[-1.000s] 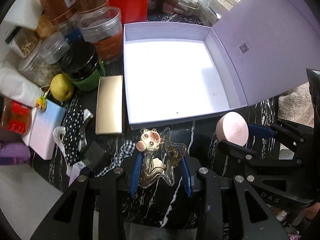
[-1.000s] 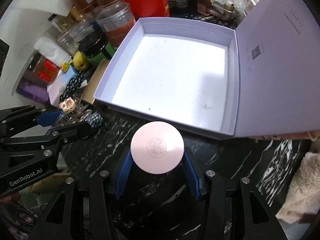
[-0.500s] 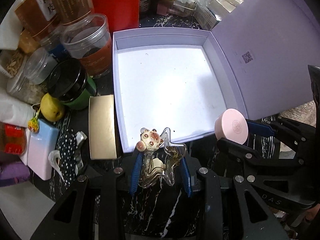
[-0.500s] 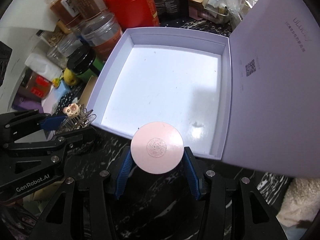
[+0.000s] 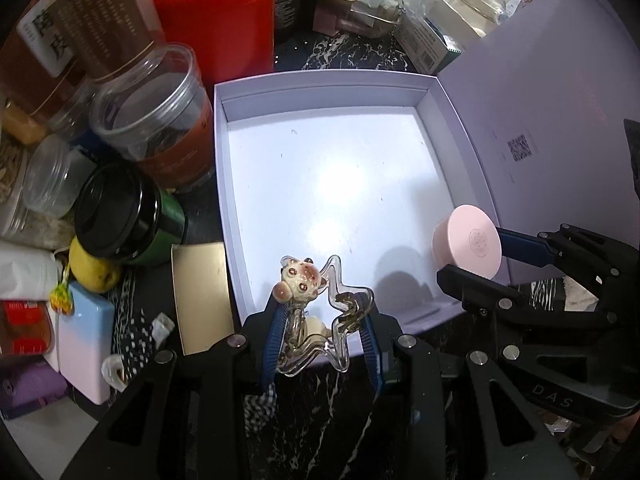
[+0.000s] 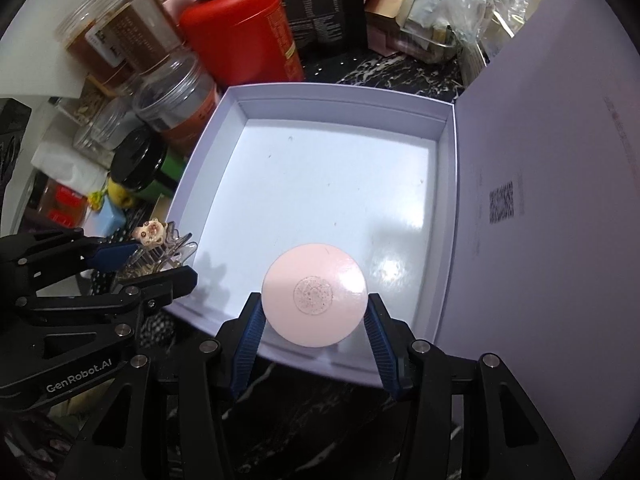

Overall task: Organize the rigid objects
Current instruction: 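Carry the compact and keychain in both grippers over the lavender box, then open both grippers to drop the compact and keychain into the box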

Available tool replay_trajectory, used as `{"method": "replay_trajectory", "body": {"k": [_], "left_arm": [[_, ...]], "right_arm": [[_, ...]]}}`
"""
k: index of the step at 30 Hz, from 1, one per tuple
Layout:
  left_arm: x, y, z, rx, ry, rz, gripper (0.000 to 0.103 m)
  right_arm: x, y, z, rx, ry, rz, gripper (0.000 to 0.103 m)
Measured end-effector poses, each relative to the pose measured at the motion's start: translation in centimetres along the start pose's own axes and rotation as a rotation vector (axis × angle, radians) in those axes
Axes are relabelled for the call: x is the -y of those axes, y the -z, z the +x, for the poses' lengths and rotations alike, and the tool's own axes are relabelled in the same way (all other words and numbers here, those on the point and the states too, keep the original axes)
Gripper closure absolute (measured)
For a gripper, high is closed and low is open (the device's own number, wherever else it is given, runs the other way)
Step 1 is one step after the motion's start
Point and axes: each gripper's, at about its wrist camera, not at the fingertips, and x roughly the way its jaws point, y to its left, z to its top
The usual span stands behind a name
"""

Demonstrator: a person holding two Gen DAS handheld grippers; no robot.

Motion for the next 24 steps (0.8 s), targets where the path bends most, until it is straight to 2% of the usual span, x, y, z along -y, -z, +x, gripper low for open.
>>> {"method": "replay_trajectory", "body": {"k": [11,24], "left_arm": [[0.0,-3.1,1.1,0.009,-0.017,0.037,0.068],[-0.2,-6.2,2.5,0.022,-0.036,0.050,0.068]], "right_arm": [[0.9,-1.8,1.1,-0.002,0.012,0.018,0.053],[1.9,-4.0,2.2,0.037,0.036,0.034,0.053]]}}
